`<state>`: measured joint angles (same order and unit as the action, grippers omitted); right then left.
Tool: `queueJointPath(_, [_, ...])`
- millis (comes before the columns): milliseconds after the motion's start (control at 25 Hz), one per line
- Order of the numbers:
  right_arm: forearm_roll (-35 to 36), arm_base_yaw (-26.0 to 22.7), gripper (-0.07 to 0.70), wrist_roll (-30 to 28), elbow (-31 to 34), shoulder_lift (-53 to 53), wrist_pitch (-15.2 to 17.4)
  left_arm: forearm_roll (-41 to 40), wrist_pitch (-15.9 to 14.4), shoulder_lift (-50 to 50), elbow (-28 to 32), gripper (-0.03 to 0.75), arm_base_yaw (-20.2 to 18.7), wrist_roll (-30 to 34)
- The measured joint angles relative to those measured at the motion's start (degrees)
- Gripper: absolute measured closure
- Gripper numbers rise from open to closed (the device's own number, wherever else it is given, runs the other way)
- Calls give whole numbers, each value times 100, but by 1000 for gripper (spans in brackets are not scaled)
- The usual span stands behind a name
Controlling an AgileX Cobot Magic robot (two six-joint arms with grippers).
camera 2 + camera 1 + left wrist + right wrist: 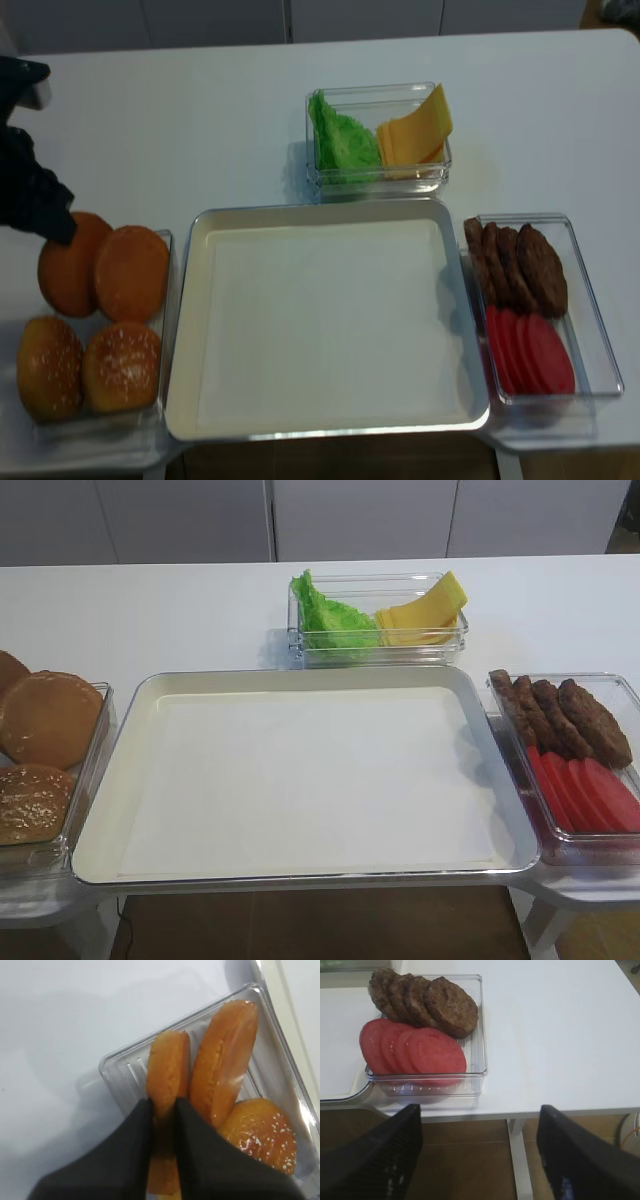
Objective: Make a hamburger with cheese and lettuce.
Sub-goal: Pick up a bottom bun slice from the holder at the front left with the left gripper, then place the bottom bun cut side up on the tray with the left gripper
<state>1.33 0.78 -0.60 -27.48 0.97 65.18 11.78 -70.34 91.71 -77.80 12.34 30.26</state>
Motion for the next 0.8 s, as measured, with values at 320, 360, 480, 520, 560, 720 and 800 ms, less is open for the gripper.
queueJointPath(320, [0,0,71,0,0,0,0,-10,-27,-715,0,619,0,-58])
queueJointPath(360, [0,0,71,0,0,0,0,-10,-26,-798,0,619,0,-114])
queueJointPath(480, [0,0,71,0,0,0,0,-24,-47,-1036,0,619,-72,-267])
queueJointPath(520, [0,0,71,0,0,0,0,-70,-52,-1087,0,619,-122,-329])
queueJointPath(560, [0,0,71,0,0,0,0,-146,-61,-1133,0,619,-198,-439])
queueJointPath(720, [0,0,71,0,0,0,0,-479,-80,-1276,0,620,-624,-814])
queueJointPath(800, [0,0,71,0,0,0,0,-715,-93,-1290,0,620,-892,-986])
